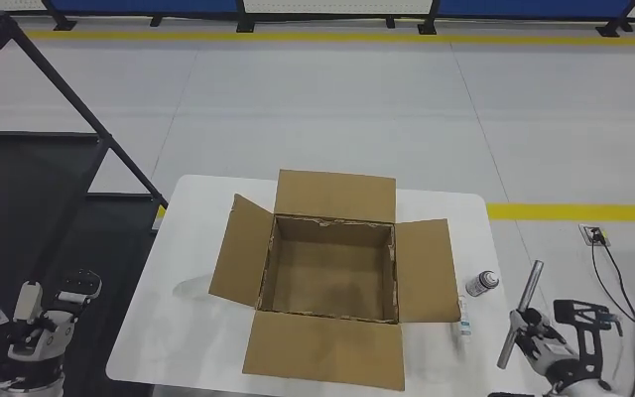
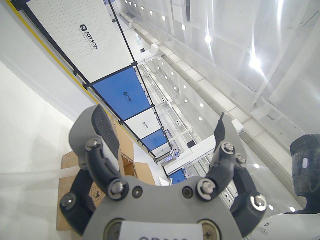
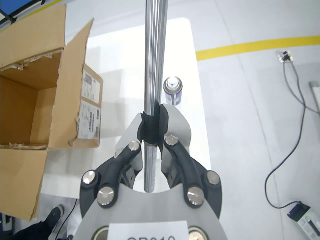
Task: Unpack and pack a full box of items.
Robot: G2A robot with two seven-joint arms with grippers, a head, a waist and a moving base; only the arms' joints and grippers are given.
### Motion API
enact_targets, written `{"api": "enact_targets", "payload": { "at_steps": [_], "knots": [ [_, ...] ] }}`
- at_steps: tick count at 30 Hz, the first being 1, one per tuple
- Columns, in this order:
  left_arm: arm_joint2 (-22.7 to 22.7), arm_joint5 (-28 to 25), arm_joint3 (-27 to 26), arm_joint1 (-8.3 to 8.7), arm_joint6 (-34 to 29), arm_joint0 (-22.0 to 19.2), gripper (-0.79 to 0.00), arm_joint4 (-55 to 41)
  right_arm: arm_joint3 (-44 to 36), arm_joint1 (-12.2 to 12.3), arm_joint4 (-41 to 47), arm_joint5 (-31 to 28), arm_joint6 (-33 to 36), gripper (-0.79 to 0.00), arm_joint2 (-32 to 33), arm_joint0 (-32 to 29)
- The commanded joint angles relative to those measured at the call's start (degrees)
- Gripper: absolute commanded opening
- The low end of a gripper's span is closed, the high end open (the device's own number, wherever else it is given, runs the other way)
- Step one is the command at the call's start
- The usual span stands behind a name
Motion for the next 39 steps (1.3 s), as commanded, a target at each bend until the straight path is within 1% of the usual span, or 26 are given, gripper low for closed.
{"api": "enact_targets", "payload": {
  "at_steps": [1, 3, 6, 9, 12, 15, 21, 35, 37, 39],
  "knots": [
    [0.0, 0.0, 0.0, 0.00, 0.0, 0.0, 0.000, 0.0, 3.6, 0.3, 3.0, -2.5, 2.2, -0.785, 0.9, 0.8],
    [0.0, 0.0, 0.0, 0.00, 0.0, 0.0, 0.000, 0.0, 7.3, 0.6, 3.9, -3.5, 4.9, -0.785, 0.4, 2.8],
    [0.0, 0.0, 0.0, 0.00, 0.0, 0.0, 0.000, 0.0, 13.5, 1.1, 3.1, -2.8, 8.8, -0.785, -1.3, 7.5],
    [0.0, 0.0, 0.0, 0.00, 0.0, 0.0, 0.000, 0.0, 20.0, 1.5, 1.9, -0.8, 12.4, -0.785, -3.2, 12.6],
    [0.0, 0.0, 0.0, 0.00, 0.0, 0.0, 0.000, 0.0, 25.7, 1.9, 1.2, -0.2, 14.1, -0.785, -4.2, 17.0],
    [0.0, 0.0, 0.0, 0.00, 0.0, 0.0, 0.000, 0.0, 29.7, 2.2, 0.9, 0.3, 14.0, -0.785, -4.2, 19.5],
    [0.0, 0.0, 0.0, 0.00, 0.0, 0.0, 0.000, 0.0, 33.9, 2.8, 1.2, -0.6, 13.9, -0.785, -4.2, 22.2],
    [0.0, 0.0, 0.0, 0.00, 0.0, 0.0, 0.000, 0.0, 42.1, 3.9, -1.5, 0.0, 14.4, -0.785, -7.7, 29.4],
    [0.0, 0.0, 0.0, 0.00, 0.0, 0.0, 0.000, 0.0, 42.7, 4.0, -1.4, 0.0, 14.5, -0.653, -8.0, 30.0],
    [0.0, 0.0, 0.0, 0.00, 0.0, 0.0, 0.000, 0.0, 43.1, 4.1, -1.3, 0.1, 14.5, -0.551, -8.2, 30.3]
  ]
}}
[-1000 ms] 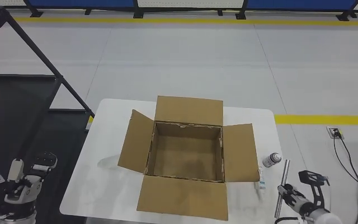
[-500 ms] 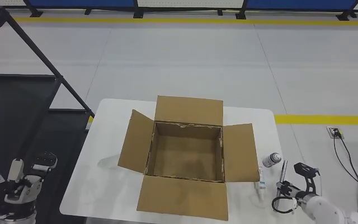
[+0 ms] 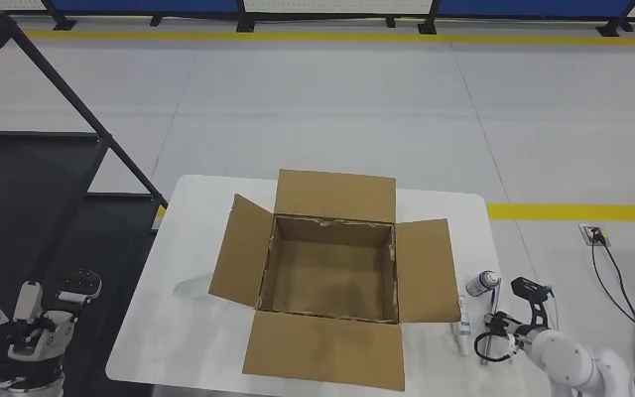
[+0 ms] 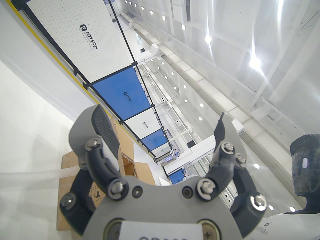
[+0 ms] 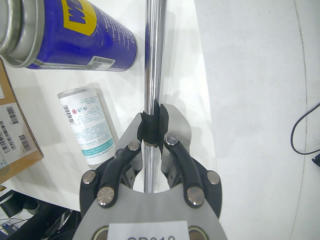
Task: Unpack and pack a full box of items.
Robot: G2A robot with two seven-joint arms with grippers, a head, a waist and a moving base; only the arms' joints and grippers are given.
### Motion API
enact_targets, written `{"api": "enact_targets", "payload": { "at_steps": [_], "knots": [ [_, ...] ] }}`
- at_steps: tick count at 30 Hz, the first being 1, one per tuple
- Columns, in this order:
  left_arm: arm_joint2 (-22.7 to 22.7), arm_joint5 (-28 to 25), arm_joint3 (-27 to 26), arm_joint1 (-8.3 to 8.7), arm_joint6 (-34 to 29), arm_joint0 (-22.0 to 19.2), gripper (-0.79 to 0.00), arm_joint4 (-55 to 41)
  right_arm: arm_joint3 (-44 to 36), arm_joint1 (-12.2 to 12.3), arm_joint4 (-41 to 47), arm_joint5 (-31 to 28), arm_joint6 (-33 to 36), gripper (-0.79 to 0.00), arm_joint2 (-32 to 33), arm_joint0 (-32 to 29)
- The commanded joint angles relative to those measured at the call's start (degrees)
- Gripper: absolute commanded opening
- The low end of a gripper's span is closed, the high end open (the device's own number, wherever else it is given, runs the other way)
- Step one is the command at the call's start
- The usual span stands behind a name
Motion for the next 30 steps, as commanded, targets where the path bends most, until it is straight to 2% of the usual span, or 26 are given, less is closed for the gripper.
{"api": "enact_targets", "payload": {
  "at_steps": [1, 5, 10, 16, 17, 18, 19, 21, 22, 24, 25, 27, 30],
  "knots": [
    [0.0, 0.0, 0.0, 0.00, 0.0, 0.0, 0.000, 0.0, 0.3, 0.1, 0.1, 0.1, 0.0, -0.514, -0.2, 0.2],
    [0.0, 0.0, 0.0, 0.00, 0.0, 0.0, 0.000, 0.0, 0.6, 0.3, 0.5, 0.1, -0.2, -0.453, -0.5, 0.4],
    [0.0, 0.0, 0.0, 0.00, 0.0, 0.0, 0.000, 0.0, -2.1, 0.5, 1.9, 0.4, -2.7, -0.443, 0.4, -1.5],
    [0.0, 0.0, 0.0, 0.00, 0.0, 0.0, 0.000, 0.0, -14.9, 0.4, 5.0, 2.7, -10.4, -0.413, 4.7, -8.8],
    [0.0, 0.0, 0.0, 0.00, 0.0, 0.0, 0.000, 0.0, -17.7, 0.3, 6.2, 2.5, -12.2, -0.400, 5.5, -10.3],
    [0.0, 0.0, 0.0, 0.00, 0.0, 0.0, 0.000, 0.0, -20.3, 0.2, 7.4, 1.9, -14.0, -0.354, 6.2, -11.9],
    [0.0, 0.0, 0.0, 0.00, 0.0, 0.0, 0.000, 0.0, -22.7, 0.2, 8.7, 0.6, -15.4, -0.317, 6.7, -13.2],
    [0.0, 0.0, 0.0, 0.00, 0.0, 0.0, 0.000, 0.0, -26.6, 0.0, 13.3, -4.6, -18.3, -0.332, 7.3, -15.3],
    [0.0, 0.0, 0.0, 0.00, 0.0, 0.0, 0.000, 0.0, -27.5, 0.1, 16.2, -9.1, -18.6, -0.394, 7.4, -15.9],
    [0.0, 0.0, 0.0, 0.00, 0.0, 0.0, 0.000, 0.0, -26.9, 0.4, 21.1, -16.9, -18.7, -0.369, 8.2, -15.8],
    [0.0, 0.0, 0.0, 0.00, 0.0, 0.0, 0.000, 0.0, -26.3, 0.5, 22.5, -19.3, -17.7, -0.397, 8.2, -15.2],
    [0.0, 0.0, 0.0, 0.00, 0.0, 0.0, 0.000, 0.0, -24.5, 0.9, 25.2, -22.5, -15.4, -0.406, 7.6, -12.9],
    [0.0, 0.0, 0.0, 0.00, 0.0, 0.0, 0.000, 0.0, -20.7, 1.6, 27.1, -23.5, -10.7, -0.440, 6.2, -8.3]
  ]
}}
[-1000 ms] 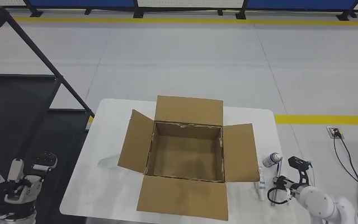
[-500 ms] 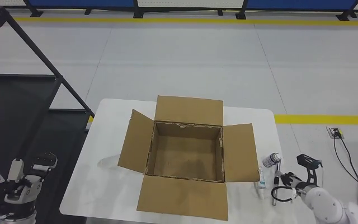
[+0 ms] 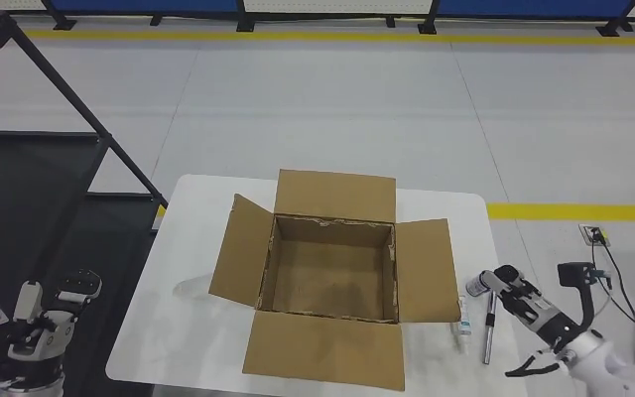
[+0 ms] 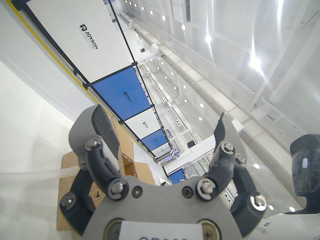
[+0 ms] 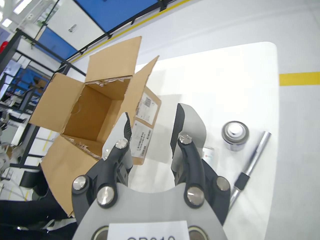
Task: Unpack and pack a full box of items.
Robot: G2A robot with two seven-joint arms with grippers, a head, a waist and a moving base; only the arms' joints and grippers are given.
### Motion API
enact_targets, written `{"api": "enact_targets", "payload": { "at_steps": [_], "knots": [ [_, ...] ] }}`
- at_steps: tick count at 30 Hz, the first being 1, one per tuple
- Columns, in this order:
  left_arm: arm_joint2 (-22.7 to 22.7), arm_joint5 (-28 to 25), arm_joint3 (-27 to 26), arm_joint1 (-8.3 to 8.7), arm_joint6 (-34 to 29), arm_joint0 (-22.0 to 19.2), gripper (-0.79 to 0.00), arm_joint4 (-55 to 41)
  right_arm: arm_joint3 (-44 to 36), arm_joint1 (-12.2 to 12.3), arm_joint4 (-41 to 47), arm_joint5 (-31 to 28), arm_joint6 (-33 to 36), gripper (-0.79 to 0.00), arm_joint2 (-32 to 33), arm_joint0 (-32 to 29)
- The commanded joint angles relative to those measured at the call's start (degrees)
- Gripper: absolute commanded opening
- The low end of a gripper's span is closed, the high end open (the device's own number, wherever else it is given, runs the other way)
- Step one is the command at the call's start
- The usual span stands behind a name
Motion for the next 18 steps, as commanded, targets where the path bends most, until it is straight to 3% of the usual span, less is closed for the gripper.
{"api": "enact_targets", "payload": {
  "at_steps": [1, 8, 18],
  "knots": [
    [0.0, 0.0, 0.0, 0.00, 0.0, 0.0, 0.000, 0.0, 2.8, 0.5, 1.1, 0.0, 3.9, -0.440, -1.4, 3.5],
    [0.0, 0.0, 0.0, 0.00, 0.0, 0.0, 0.000, 0.0, 11.0, 1.7, 5.2, -2.6, 11.9, -0.471, -5.5, 12.1],
    [0.0, 0.0, 0.0, 0.00, 0.0, 0.0, 0.000, 0.0, 13.9, 2.8, 5.9, -2.5, 14.3, -0.446, -8.6, 15.3]
  ]
}}
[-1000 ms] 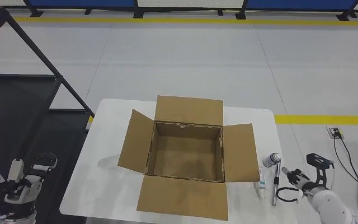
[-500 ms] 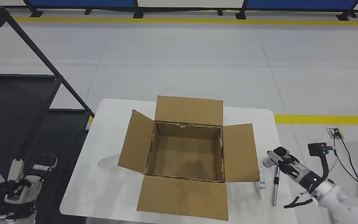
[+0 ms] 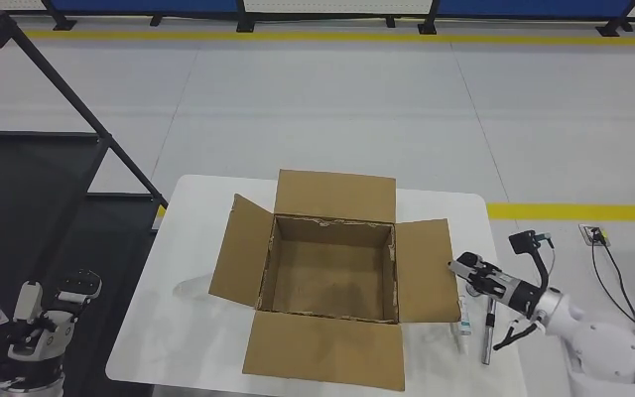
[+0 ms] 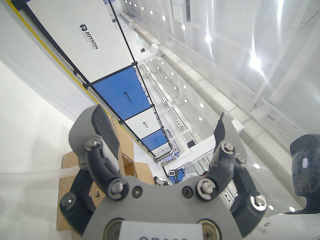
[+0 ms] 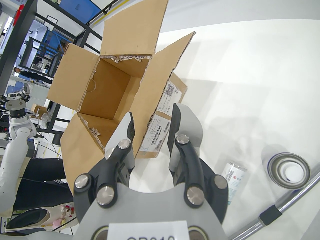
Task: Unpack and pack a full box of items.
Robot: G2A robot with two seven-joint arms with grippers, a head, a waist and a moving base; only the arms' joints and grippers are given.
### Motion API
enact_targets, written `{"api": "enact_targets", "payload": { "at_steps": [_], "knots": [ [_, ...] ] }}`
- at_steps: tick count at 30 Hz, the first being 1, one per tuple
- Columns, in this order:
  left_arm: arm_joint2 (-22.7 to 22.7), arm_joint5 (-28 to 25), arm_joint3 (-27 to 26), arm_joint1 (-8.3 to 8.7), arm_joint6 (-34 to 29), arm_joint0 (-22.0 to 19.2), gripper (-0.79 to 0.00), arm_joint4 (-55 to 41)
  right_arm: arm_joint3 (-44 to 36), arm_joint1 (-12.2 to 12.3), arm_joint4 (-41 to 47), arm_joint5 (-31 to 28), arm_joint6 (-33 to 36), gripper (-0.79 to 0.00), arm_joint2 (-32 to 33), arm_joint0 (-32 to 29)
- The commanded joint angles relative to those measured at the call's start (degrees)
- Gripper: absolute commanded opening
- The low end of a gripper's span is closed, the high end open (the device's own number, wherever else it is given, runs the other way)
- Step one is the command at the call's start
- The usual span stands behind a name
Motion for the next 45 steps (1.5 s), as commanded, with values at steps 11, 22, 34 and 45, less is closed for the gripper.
{"api": "enact_targets", "payload": {
  "at_steps": [11, 22, 34, 45],
  "knots": [
    [0.0, 0.0, 0.0, 0.00, 0.0, 0.0, 0.000, 0.0, -1.6, 0.9, -0.6, 1.2, -1.8, -0.496, -3.1, -0.5],
    [0.0, 0.0, 0.0, 0.00, 0.0, 0.0, 0.000, 0.0, -1.2, 1.6, -1.8, 3.4, -1.8, -0.468, -6.6, 2.2],
    [0.0, 0.0, 0.0, 0.00, 0.0, 0.0, 0.000, 0.0, -0.1, 2.3, -2.5, 4.6, -2.8, -0.468, -10.2, 4.2],
    [0.0, 0.0, 0.0, 0.00, 0.0, 0.0, 0.000, 0.0, -1.4, 2.7, -2.9, 5.7, -4.4, -0.456, -12.8, 4.1]
  ]
}}
